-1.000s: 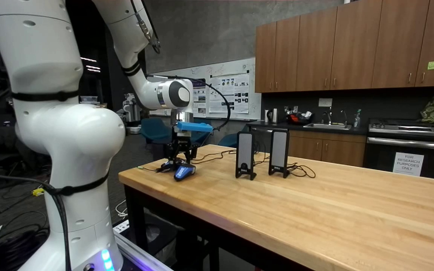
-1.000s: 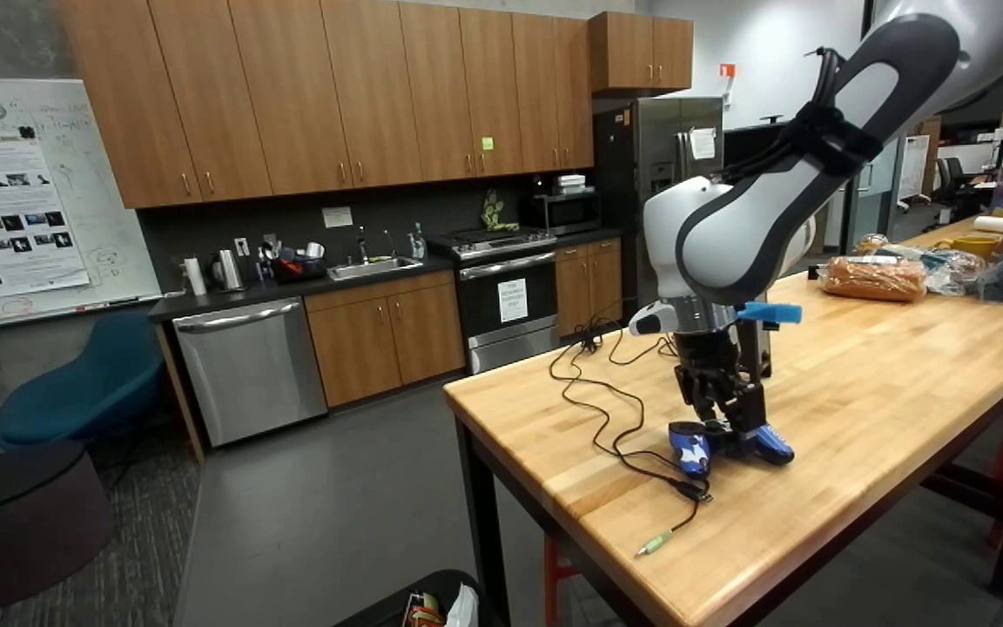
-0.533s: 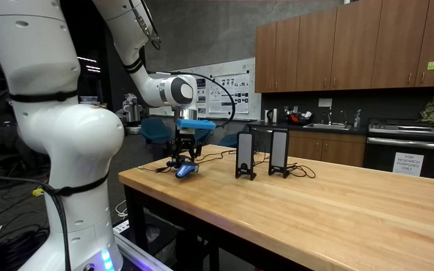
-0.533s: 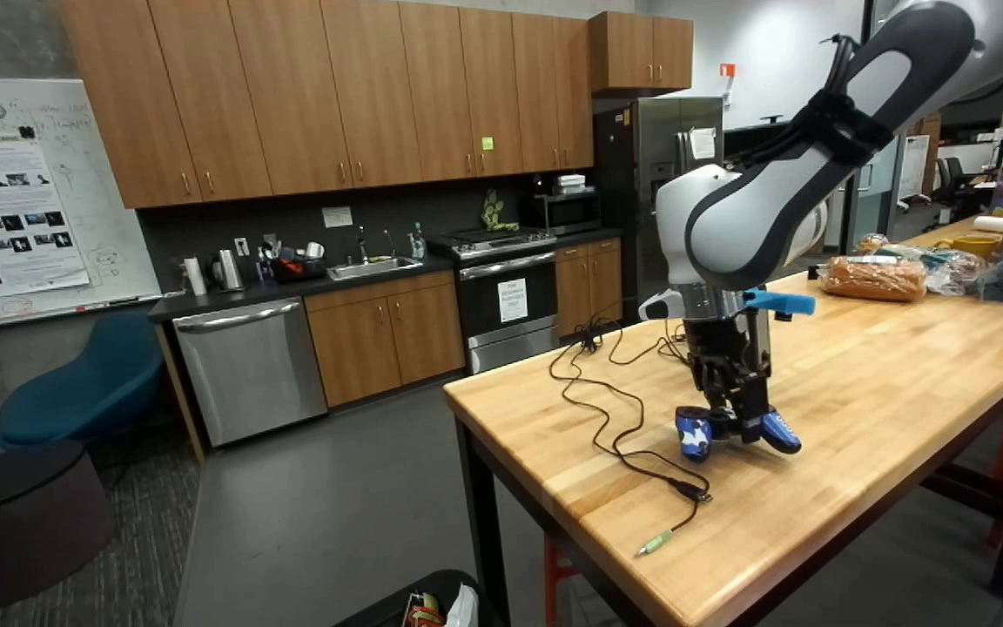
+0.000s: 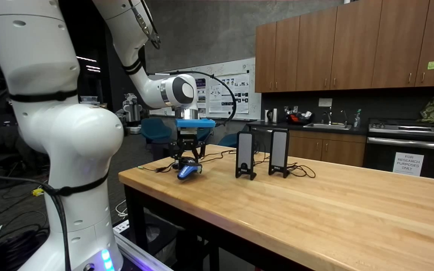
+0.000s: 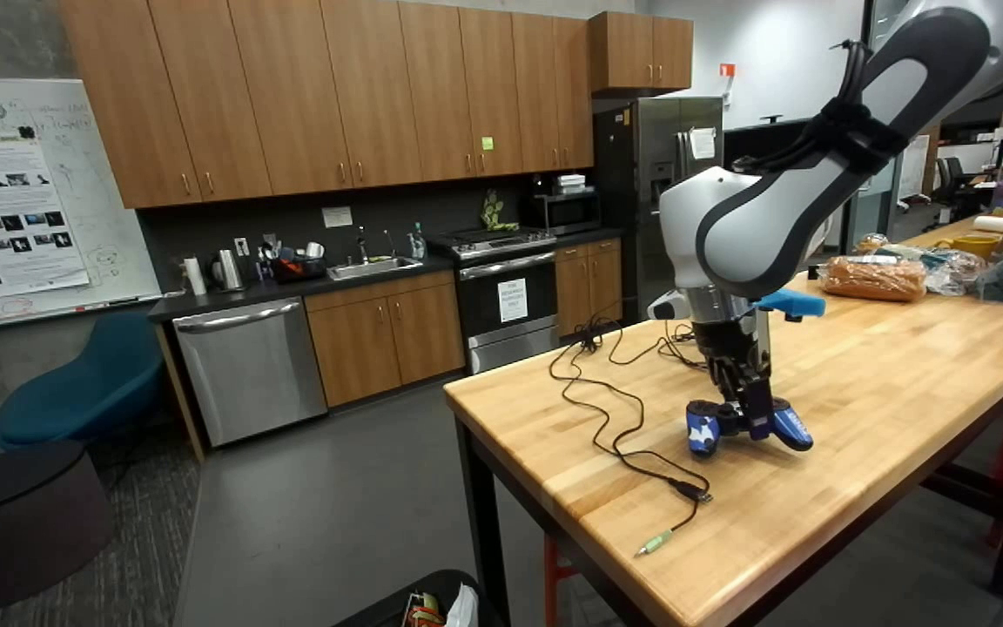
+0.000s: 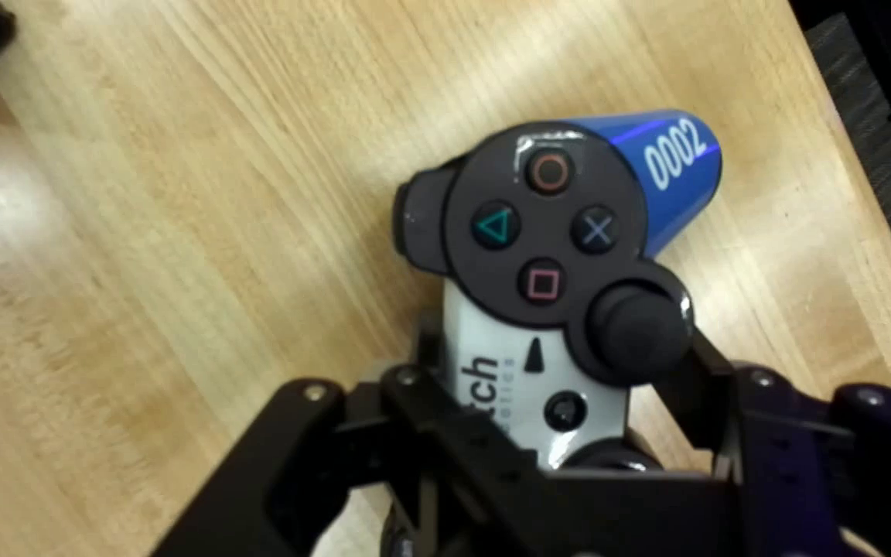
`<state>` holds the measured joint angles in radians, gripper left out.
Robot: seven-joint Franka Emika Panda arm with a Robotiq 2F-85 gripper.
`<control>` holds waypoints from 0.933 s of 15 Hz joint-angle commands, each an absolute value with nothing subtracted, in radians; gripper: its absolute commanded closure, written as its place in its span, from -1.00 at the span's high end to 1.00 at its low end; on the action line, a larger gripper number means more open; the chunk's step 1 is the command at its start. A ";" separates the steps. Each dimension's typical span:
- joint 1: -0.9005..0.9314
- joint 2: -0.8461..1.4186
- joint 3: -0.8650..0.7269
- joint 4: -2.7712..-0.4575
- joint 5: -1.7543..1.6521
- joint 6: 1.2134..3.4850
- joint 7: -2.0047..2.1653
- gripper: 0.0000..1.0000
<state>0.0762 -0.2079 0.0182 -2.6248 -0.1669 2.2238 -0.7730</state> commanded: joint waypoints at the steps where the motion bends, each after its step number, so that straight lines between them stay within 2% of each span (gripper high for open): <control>1: 0.058 -0.248 0.014 -2.646 -0.208 2.212 -0.674 -0.18; 14: 0.006 -0.297 -0.048 -2.668 -0.211 2.216 -0.517 -0.18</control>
